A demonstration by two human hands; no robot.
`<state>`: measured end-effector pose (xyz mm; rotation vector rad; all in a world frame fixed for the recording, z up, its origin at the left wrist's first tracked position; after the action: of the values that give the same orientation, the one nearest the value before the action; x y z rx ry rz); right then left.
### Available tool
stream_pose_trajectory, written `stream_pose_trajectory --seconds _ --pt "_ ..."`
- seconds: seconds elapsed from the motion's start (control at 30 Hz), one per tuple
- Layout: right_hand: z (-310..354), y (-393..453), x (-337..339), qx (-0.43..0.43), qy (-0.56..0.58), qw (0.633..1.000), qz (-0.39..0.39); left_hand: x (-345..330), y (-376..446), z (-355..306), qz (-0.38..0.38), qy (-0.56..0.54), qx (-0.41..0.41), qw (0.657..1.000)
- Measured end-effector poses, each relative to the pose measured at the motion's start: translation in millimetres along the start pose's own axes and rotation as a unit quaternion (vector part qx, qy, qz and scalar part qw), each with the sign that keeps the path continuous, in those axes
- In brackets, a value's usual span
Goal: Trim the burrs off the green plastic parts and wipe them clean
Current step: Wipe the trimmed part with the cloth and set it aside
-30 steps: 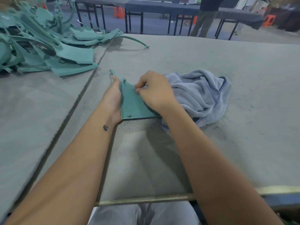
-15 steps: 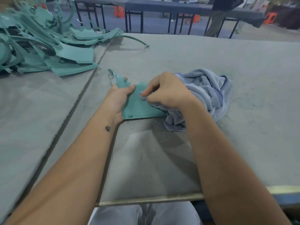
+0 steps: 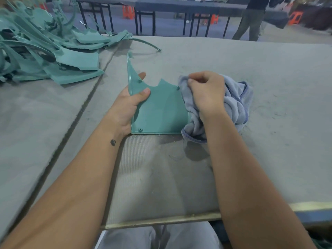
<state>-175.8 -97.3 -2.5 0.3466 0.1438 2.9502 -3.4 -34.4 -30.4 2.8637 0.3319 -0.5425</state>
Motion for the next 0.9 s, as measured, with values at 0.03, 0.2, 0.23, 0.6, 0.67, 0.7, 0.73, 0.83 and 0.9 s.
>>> stream_pose_trajectory --seconds 0.03,0.2,0.23,0.6,0.67,0.7,0.73,0.83,0.9 --pt "2.2 0.6 4.0 0.009 0.025 0.999 -0.041 -0.1 -0.1 -0.4 0.0 0.001 0.001 1.0" --pt "11.6 -13.4 -4.7 0.131 0.025 0.991 -0.022 -0.8 -0.7 -0.6 -0.006 0.02 -0.003 1.0" --pt "11.2 -17.0 -13.3 0.166 -0.031 0.985 0.021 -0.4 -0.8 -0.4 -0.005 0.019 -0.004 1.0" --pt "8.8 -26.5 -27.7 0.247 -0.219 0.931 0.155 3.0 1.1 2.6 -0.066 0.045 0.013 0.997" --pt "7.0 -22.0 -26.1 0.212 -0.227 0.939 0.149 2.3 0.6 2.3 -0.071 0.038 0.017 0.997" --pt "5.8 -19.4 -24.8 0.195 -0.225 0.944 0.141 1.8 0.3 2.4 -0.07 0.04 0.021 0.996" --pt "4.7 -16.6 -22.3 0.179 -0.22 0.95 0.127 2.0 0.3 2.5 -0.07 0.045 0.025 0.996" --pt "-0.5 -3.4 -8.9 0.151 -0.27 0.949 0.052 7.4 1.3 -0.5 -0.086 0.051 0.023 0.995" --pt "-4.2 5.0 1.2 0.129 -0.278 0.952 0.016 15.1 3.5 -3.1 -0.122 0.053 0.013 0.991"
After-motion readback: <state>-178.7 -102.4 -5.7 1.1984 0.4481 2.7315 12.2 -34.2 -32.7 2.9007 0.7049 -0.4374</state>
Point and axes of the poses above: each hand's wrist, its own y-axis towards the middle knuckle, its own x-axis out of the back of the hand, z = x × y, the point moved 2 cm from there along y, towards the middle knuckle, and after that the axes turned 9 degrees about -x, right-handed, at the moved point
